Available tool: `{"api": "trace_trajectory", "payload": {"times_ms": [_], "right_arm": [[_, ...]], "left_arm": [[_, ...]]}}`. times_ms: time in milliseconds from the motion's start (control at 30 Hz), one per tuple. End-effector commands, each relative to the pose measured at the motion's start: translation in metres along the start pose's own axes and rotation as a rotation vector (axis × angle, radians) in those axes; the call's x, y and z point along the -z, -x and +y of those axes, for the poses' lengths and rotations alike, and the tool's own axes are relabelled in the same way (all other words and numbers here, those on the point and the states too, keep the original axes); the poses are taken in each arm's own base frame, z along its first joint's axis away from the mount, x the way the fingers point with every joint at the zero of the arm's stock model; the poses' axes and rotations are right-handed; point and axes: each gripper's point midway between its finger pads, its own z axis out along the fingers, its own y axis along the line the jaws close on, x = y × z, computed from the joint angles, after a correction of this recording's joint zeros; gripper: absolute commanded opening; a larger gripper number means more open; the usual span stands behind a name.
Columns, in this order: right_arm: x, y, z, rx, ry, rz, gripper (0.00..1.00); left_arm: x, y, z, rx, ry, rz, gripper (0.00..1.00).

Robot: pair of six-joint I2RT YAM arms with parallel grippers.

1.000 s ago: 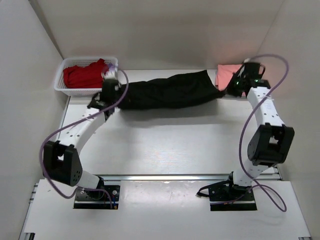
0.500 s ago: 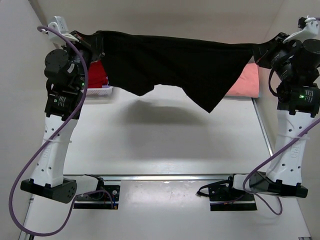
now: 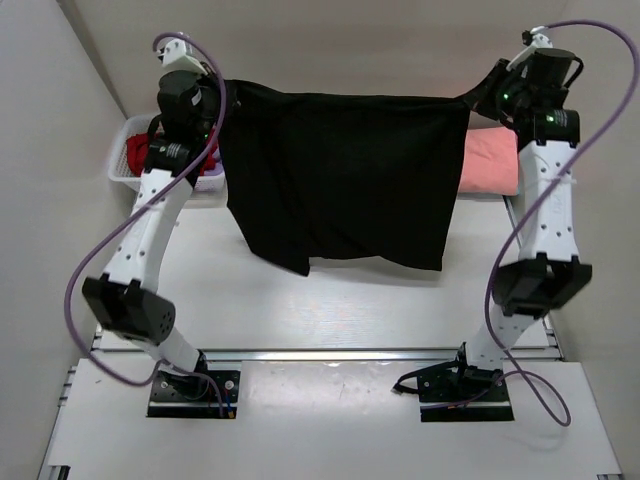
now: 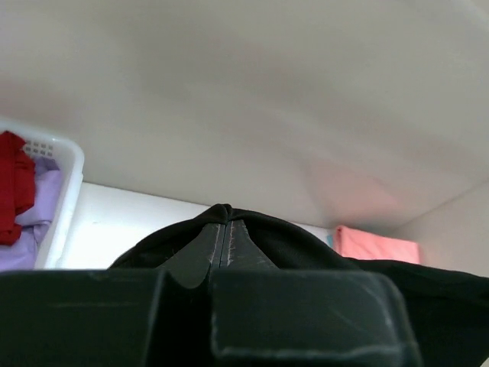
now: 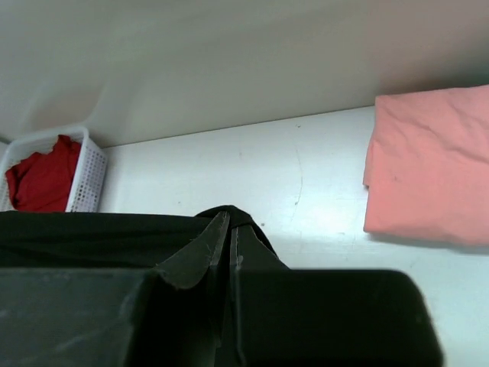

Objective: Fold and stack the t-shirts
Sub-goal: Flatten out the tshirt

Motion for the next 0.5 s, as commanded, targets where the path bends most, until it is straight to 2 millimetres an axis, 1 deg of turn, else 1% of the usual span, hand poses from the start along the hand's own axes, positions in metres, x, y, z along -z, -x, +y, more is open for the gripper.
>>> {"api": "trace_trajectory", "payload": {"times_ms": [0,33,67,100,133,167,200,233,267,300,333,367,400,433,467], "right_arm": [[-0.011,0.035,0.018,0.057,0.062,-0.080,0.00],[-0.032,0.022,0.008,0.038,0.057,-0.031,0.00],[-0.038,0.032,0.008,0.040,0.064,-0.048,0.00],[-0.031,0.050,0.018,0.051,0.085,-0.093,0.00],[-0.037,0.054,0.018,0.056,0.095,-0.107,0.00],[-0.032,0.065,0.023,0.054,0.106,-0.138,0.00],[-0.024,0.073,0.031,0.060,0.130,-0.167,0.00],[-0.029,0.069,0.028,0.053,0.132,-0.168,0.01],[-0.013,0.077,0.037,0.056,0.144,-0.196,0.00],[-0.018,0.070,0.033,0.048,0.145,-0.188,0.00],[-0.012,0.070,0.032,0.052,0.141,-0.196,0.00],[-0.003,0.071,0.036,0.048,0.143,-0.195,0.00],[-0.002,0.068,0.035,0.045,0.142,-0.184,0.01],[-0.004,0.046,0.025,0.031,0.108,-0.100,0.00],[-0.007,0.035,0.023,0.044,0.099,-0.073,0.00]], "left_arm": [[-0.023,0.018,0.007,0.001,-0.001,-0.041,0.00],[-0.024,0.026,-0.002,0.002,-0.018,-0.056,0.00],[-0.031,0.035,-0.002,-0.005,-0.019,-0.071,0.00],[-0.041,0.031,0.006,-0.018,-0.003,-0.061,0.00],[-0.038,0.054,-0.003,-0.019,-0.018,-0.107,0.00],[-0.043,0.052,0.001,-0.042,-0.005,-0.095,0.00],[-0.043,0.067,-0.002,-0.056,-0.008,-0.117,0.00],[-0.037,0.085,-0.011,-0.063,-0.023,-0.152,0.00],[-0.030,0.095,-0.011,-0.077,-0.017,-0.168,0.00],[-0.024,0.100,-0.010,-0.087,-0.010,-0.174,0.00],[-0.012,0.102,-0.016,-0.097,-0.018,-0.172,0.00],[-0.012,0.090,-0.013,-0.106,-0.005,-0.143,0.00],[0.003,0.095,-0.016,-0.106,-0.004,-0.146,0.00],[0.016,0.059,-0.012,-0.098,0.003,-0.051,0.00],[0.031,0.058,-0.016,-0.081,-0.009,-0.044,0.00]]}}
